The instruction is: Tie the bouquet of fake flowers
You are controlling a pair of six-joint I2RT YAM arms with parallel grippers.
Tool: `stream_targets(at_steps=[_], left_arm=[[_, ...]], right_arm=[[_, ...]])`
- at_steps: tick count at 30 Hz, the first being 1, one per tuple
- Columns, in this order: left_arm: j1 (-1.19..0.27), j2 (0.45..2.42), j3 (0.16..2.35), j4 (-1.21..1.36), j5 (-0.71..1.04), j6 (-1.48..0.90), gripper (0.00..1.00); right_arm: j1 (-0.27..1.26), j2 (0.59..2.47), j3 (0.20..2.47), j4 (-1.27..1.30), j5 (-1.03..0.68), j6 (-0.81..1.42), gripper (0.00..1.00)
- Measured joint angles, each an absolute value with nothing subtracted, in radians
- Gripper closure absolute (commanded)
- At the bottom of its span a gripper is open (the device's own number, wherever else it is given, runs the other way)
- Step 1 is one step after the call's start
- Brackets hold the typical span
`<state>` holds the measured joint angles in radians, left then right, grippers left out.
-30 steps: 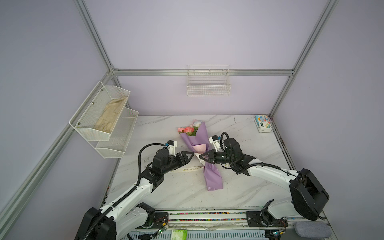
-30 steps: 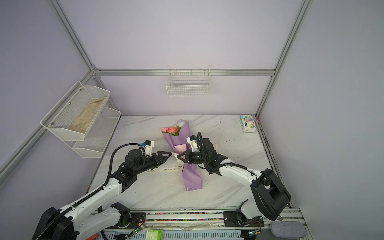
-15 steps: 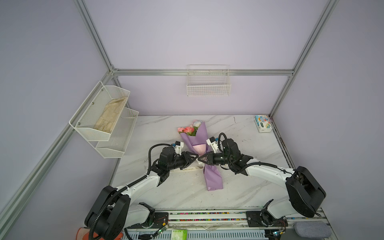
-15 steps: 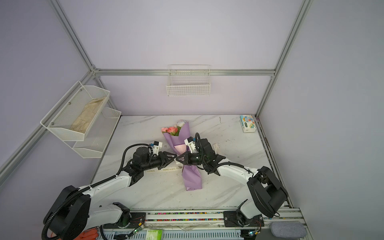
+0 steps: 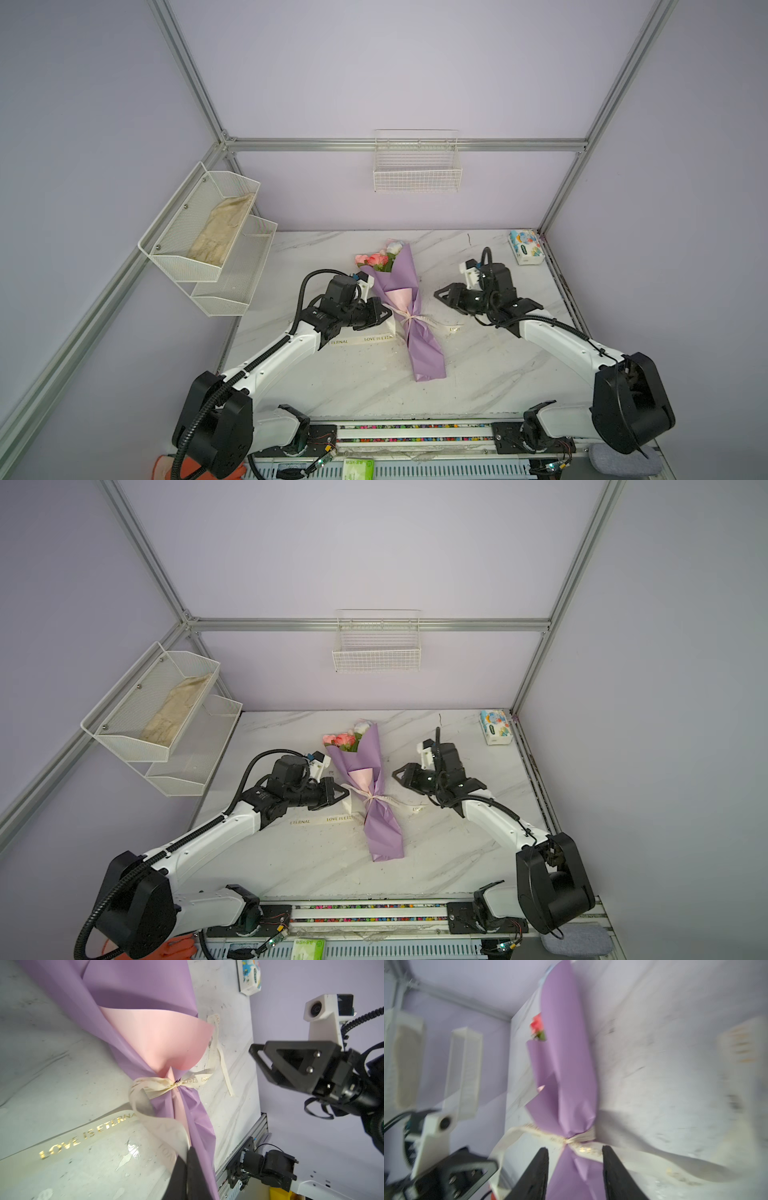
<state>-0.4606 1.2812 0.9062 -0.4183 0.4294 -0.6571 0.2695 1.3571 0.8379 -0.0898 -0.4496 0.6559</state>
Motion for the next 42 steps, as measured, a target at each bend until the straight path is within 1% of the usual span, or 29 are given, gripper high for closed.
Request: stream_targets(at_steps=[2, 6, 9, 13, 16, 17, 18, 21, 24, 26, 31, 33, 35, 39, 42], left_arm=[[-0.461, 1.293, 0.949, -0.523, 0.384, -0.575, 1.0], [-0.468, 1.319, 0.994, -0.67, 0.323, -0.451, 1.0], [-0.482, 1.337, 1.014, -0.73, 0.297, -0.389, 1.0], [-0.515, 1.353, 1.041, -0.767, 0.258, -0.319, 1.0], [-0.548, 1.362, 1.069, -0.781, 0.226, -0.269, 1.0], [-0.558, 1.366, 1.078, -0.781, 0.215, -0.256, 1.0], [-0.568, 1.37, 1.086, -0.781, 0.204, -0.243, 1.0], [-0.586, 1.38, 1.097, -0.78, 0.176, -0.222, 1.0], [-0.593, 1.386, 1.097, -0.778, 0.154, -0.216, 1.0], [-0.596, 1.385, 1.097, -0.766, 0.144, -0.216, 1.0], [-0.597, 1.348, 1.076, -0.647, 0.154, -0.222, 1.0], [-0.598, 1.294, 1.02, -0.555, 0.17, -0.227, 1.0], [-0.599, 1.25, 0.964, -0.484, 0.185, -0.229, 1.0], [-0.606, 1.21, 0.87, -0.369, 0.224, -0.226, 1.0], [-0.611, 1.2, 0.826, -0.308, 0.249, -0.225, 1.0]], right_arm=[[0.234, 1.391, 0.845, -0.16, -0.362, 0.643, 0.51], [0.237, 1.519, 0.888, -0.266, -0.237, 0.605, 0.51], [0.239, 1.612, 0.939, -0.306, -0.17, 0.558, 0.51], [0.239, 1.703, 1.008, -0.303, -0.131, 0.484, 0.52], [0.239, 1.762, 1.045, -0.281, -0.131, 0.438, 0.58], [0.239, 1.784, 1.056, -0.272, -0.138, 0.427, 0.62], [0.239, 1.803, 1.066, -0.266, -0.143, 0.414, 0.69], [0.239, 1.82, 1.082, -0.26, -0.146, 0.393, 0.87], [0.239, 1.79, 1.086, -0.26, -0.128, 0.391, 0.96], [0.239, 1.742, 1.086, -0.262, -0.117, 0.391, 0.98], [0.256, 1.541, 1.096, -0.204, -0.189, 0.41, 0.96], [0.31, 1.496, 1.144, -0.176, -0.226, 0.416, 0.94], [0.405, 1.504, 1.232, -0.151, -0.265, 0.413, 0.93], [0.604, 1.6, 1.395, -0.086, -0.365, 0.414, 0.92], [0.72, 1.706, 1.503, -0.11, -0.428, 0.379, 0.91]])
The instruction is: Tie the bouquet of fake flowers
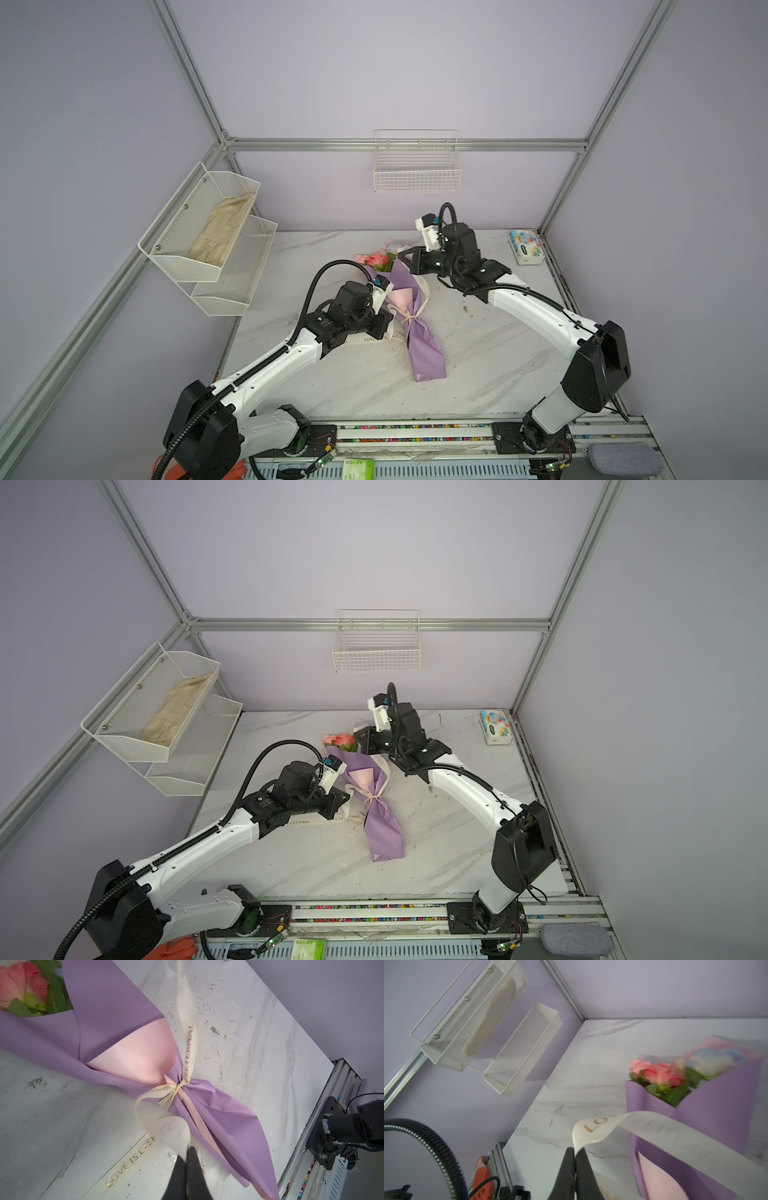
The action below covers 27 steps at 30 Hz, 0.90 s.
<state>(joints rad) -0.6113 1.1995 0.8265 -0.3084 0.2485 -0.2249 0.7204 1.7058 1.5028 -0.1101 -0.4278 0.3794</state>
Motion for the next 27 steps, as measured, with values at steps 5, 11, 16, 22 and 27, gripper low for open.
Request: stream_targets(at_steps=[5, 11, 16, 22, 27], left_arm=[[-0.613, 1.162, 0.76, -0.282, 0.264, -0.228, 1.0], [-0.619, 1.114, 0.678, -0.176, 0.292, -0.226, 1.0], [-0.621, 1.081, 0.639, -0.096, 0.301, -0.22, 1.0], [-0.624, 1.074, 0.639, -0.03, 0.307, -0.207, 1.0], [-0.624, 1.078, 0.639, -0.013, 0.307, -0.197, 1.0]], right_arm=[[0.778, 1.799, 1.585, -0.171, -0.487, 0.31, 0.91], [0.775, 1.797, 1.567, -0.223, -0.52, 0.27, 0.83], [0.736, 1.792, 1.519, -0.244, -0.508, 0.284, 0.63], [0.651, 1.72, 1.389, -0.286, -0.466, 0.32, 0.54], [0.615, 1.509, 1.257, -0.289, -0.437, 0.4, 0.52]])
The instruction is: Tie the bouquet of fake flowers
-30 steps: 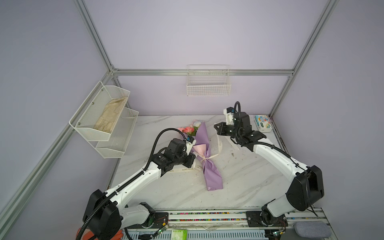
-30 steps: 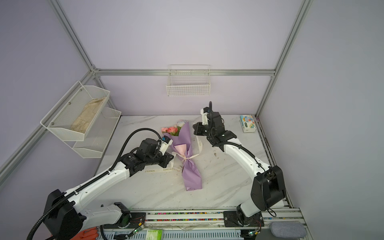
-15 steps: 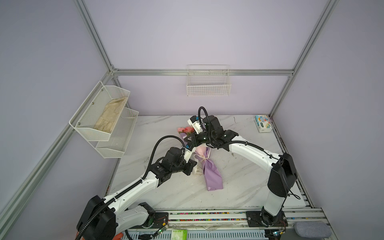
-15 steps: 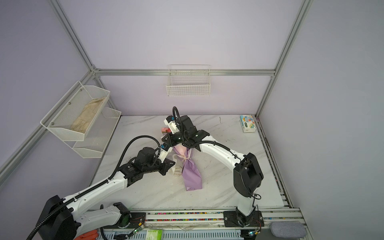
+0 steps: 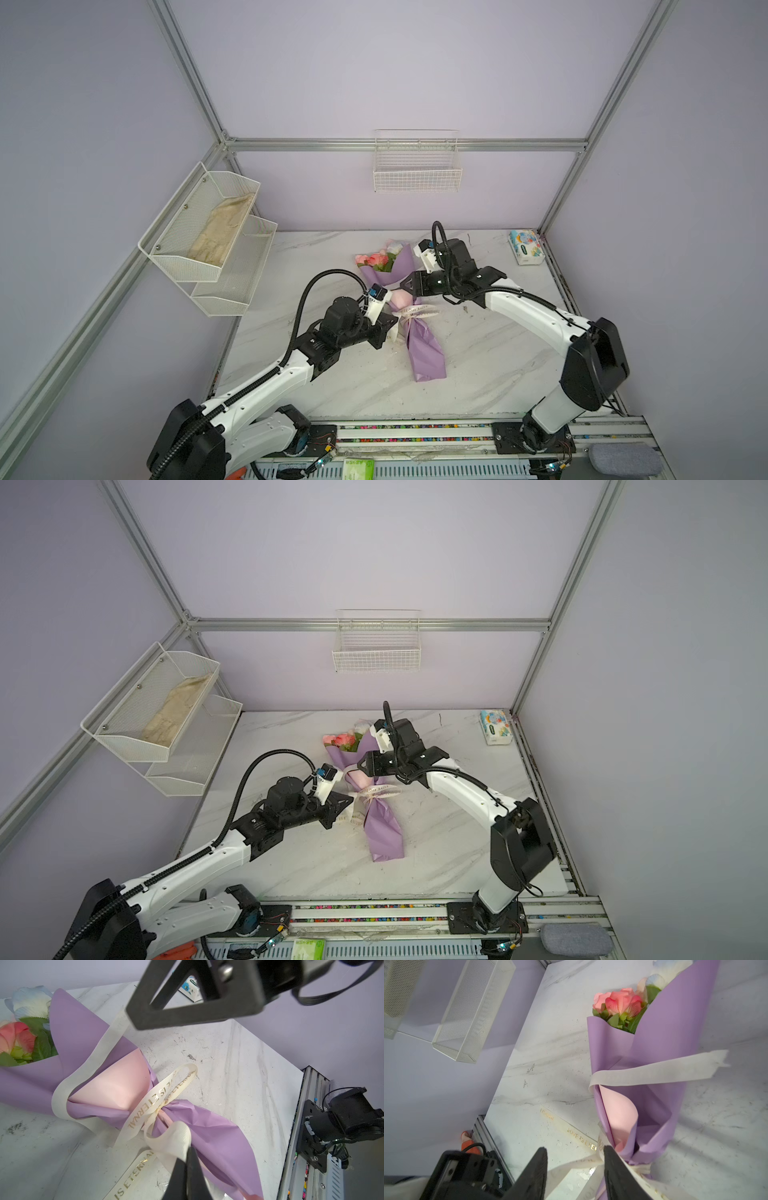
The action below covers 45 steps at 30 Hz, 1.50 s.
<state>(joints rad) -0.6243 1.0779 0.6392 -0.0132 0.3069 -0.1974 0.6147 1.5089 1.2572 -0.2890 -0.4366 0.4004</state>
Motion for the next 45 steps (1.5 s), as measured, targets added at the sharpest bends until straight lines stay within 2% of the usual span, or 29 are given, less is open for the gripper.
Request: stream_targets(at_steps=[4, 12, 20, 34, 36, 42, 44, 45], left_arm=[[-0.624, 1.094, 0.639, -0.011, 0.307, -0.197, 1.0], [-0.624, 1.115, 0.64, -0.01, 0.317, -0.194, 1.0], [-0.624, 1.144, 0.64, -0.009, 0.349, -0.19, 1.0], [-0.624, 1.148, 0.64, -0.015, 0.36, -0.189, 0.99], [-0.624, 1.144, 0.64, -0.016, 0.36, -0.189, 0.99], [-0.624, 1.14, 0.64, -0.017, 0.356, -0.19, 0.97], [-0.624, 1.141, 0.64, -0.021, 0.353, -0.191, 0.94], [-0.624, 1.141, 0.64, -0.024, 0.35, -0.195, 0.92]], right_arm=[[0.61, 1.393, 1.158, -0.247, -0.522, 0.493, 0.52], [0.617, 1.394, 0.921, -0.083, -0.712, 0.739, 0.49], [0.646, 1.468, 0.919, 0.072, -0.805, 0.853, 0.48], [0.652, 1.571, 0.935, 0.105, -0.827, 0.87, 0.48], [0.652, 1.576, 0.933, 0.125, -0.829, 0.888, 0.54], [0.657, 1.589, 0.921, 0.224, -0.869, 0.939, 0.86], [0.655, 1.589, 0.925, 0.218, -0.87, 0.929, 0.98], [0.656, 1.589, 0.926, 0.215, -0.867, 0.926, 1.0]])
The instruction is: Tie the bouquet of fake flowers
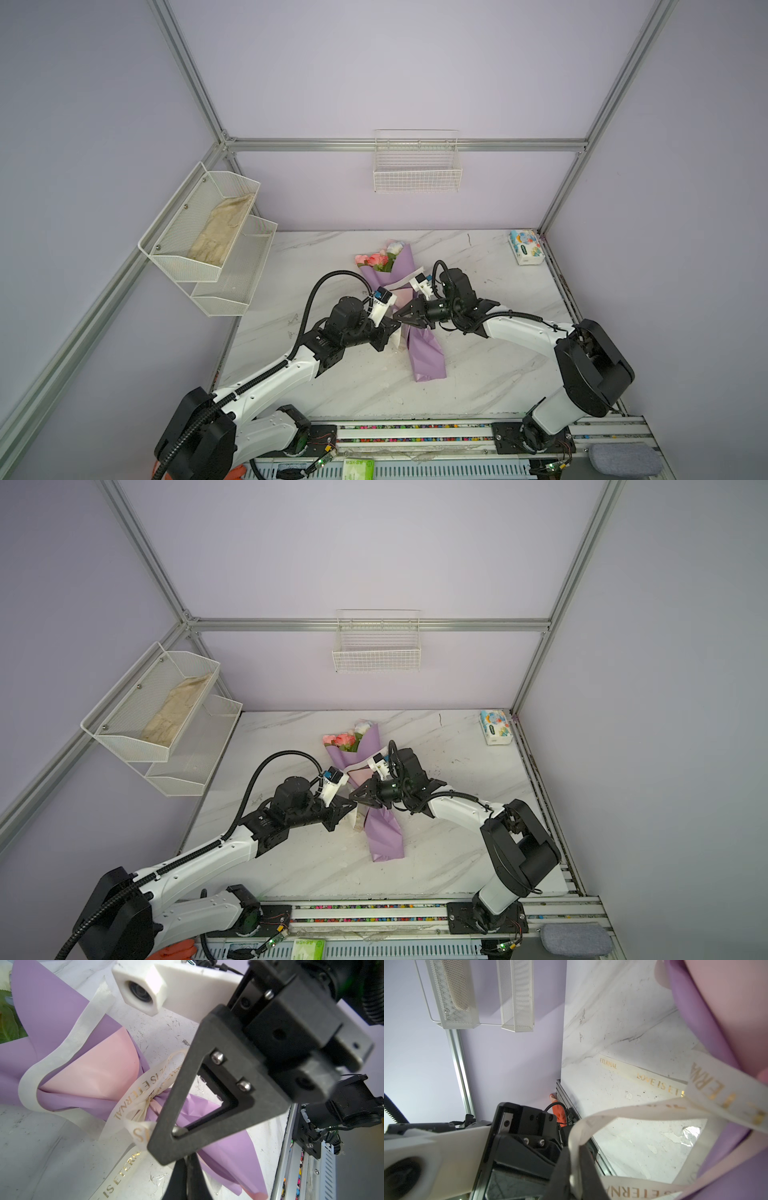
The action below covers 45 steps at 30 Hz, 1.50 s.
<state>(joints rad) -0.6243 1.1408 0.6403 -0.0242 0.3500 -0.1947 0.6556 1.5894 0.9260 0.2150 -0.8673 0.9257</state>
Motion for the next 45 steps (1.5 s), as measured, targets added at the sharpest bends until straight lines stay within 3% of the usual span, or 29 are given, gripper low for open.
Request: stream_targets(at_steps=[1, 4, 8, 10, 16, 26, 30, 38, 45], left_arm=[[-0.624, 1.141, 0.64, -0.027, 0.346, -0.198, 0.88], [-0.625, 1.141, 0.641, -0.047, 0.326, -0.213, 0.58], [-0.624, 1.11, 0.642, -0.14, 0.255, -0.278, 0.38], [-0.608, 1.062, 0.642, -0.176, 0.22, -0.308, 0.34], [-0.408, 1.024, 0.642, -0.106, 0.209, -0.449, 0.35], [-0.381, 1.463, 0.823, -0.119, 0.264, -0.411, 0.36], [-0.373, 1.548, 0.903, -0.105, 0.27, -0.382, 0.45], [-0.344, 1.657, 0.981, -0.095, 0.306, -0.346, 0.55], [-0.339, 1.687, 1.014, -0.096, 0.345, -0.325, 0.74]], right_arm=[[0.656, 1.589, 0.928, 0.212, -0.866, 0.918, 1.0], [0.656, 1.589, 0.928, 0.201, -0.855, 0.905, 1.0], [0.657, 1.589, 0.928, 0.176, -0.826, 0.885, 1.0], [0.657, 1.589, 0.928, 0.16, -0.808, 0.872, 1.0], [0.657, 1.589, 0.932, 0.111, -0.772, 0.833, 1.0], [0.657, 1.589, 0.952, 0.092, -0.747, 0.82, 1.0], [0.657, 1.59, 0.954, 0.09, -0.744, 0.819, 1.0], [0.657, 1.591, 0.964, 0.084, -0.744, 0.818, 1.0], [0.657, 1.597, 0.969, 0.078, -0.741, 0.817, 1.0]])
